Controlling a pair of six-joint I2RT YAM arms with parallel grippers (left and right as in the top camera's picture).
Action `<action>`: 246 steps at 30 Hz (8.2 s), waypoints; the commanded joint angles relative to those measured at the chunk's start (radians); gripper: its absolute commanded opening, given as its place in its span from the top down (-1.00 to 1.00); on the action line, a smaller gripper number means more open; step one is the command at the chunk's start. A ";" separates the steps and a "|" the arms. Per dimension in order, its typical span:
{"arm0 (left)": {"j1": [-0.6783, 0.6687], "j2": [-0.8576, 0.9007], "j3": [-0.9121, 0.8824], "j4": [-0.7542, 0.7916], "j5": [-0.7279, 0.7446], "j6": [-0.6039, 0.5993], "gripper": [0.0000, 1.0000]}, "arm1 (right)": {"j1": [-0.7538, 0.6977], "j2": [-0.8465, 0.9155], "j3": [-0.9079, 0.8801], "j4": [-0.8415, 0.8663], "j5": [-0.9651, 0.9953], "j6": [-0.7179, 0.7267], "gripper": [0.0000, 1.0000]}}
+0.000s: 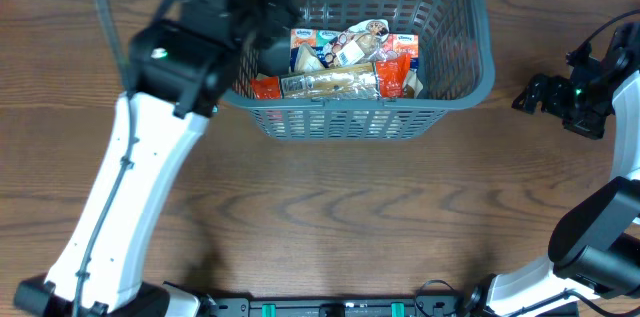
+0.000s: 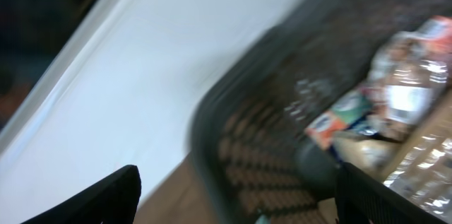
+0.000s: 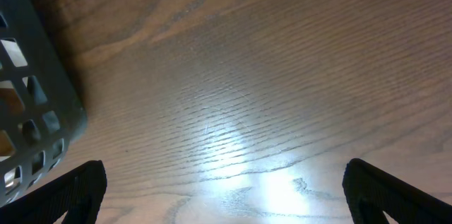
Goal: Pack container
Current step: 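Move the left gripper left over the mint-green wrapped bar, then lower the left gripper and grasp the mint-green bar, then lift the mint bar and carry it over the basket with the left gripper, then lower the mint bar into the basket and open the left gripper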
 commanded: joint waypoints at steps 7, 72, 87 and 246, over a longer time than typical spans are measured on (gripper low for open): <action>0.299 -0.022 0.015 -0.135 -0.168 -0.598 -0.61 | -0.002 0.003 -0.005 -0.001 -0.008 -0.013 -0.98; 0.450 0.690 -0.051 -0.175 0.224 -0.647 -0.63 | -0.003 0.003 -0.005 -0.027 -0.008 -0.021 -0.98; 0.451 0.739 -0.053 -0.169 0.198 -0.647 -0.63 | -0.003 0.003 -0.005 -0.029 -0.008 -0.021 -0.98; -0.067 0.373 -0.011 -0.092 0.238 0.385 -0.02 | -0.003 0.003 -0.005 -0.027 -0.008 -0.028 -0.98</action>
